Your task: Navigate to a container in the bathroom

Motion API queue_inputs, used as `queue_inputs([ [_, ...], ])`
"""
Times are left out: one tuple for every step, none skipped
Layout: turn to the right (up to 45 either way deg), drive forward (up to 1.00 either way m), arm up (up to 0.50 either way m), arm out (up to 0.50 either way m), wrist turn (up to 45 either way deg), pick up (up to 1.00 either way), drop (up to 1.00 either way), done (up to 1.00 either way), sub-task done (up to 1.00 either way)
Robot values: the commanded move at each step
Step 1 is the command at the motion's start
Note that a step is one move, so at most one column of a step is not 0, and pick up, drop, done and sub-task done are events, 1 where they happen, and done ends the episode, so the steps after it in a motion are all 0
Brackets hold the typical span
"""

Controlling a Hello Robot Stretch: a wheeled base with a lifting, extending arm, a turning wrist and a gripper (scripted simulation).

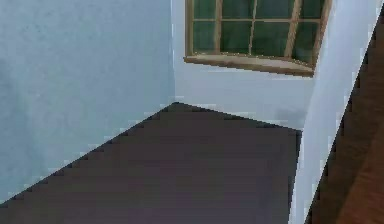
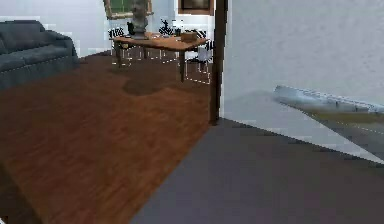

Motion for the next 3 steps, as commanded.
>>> queue_inputs([
  [45.0, 0.0, 0.0, 0.0, 0.0, 0.0, 0.0, 0.0, 0.0],
  [18.0, 0.0, 0.0, 0.0, 0.0, 0.0, 0.0, 0.0, 0.0],
  [0.0, 1.0, 0.0, 0.0, 0.0, 0.0, 0.0, 0.0, 0.0],
])
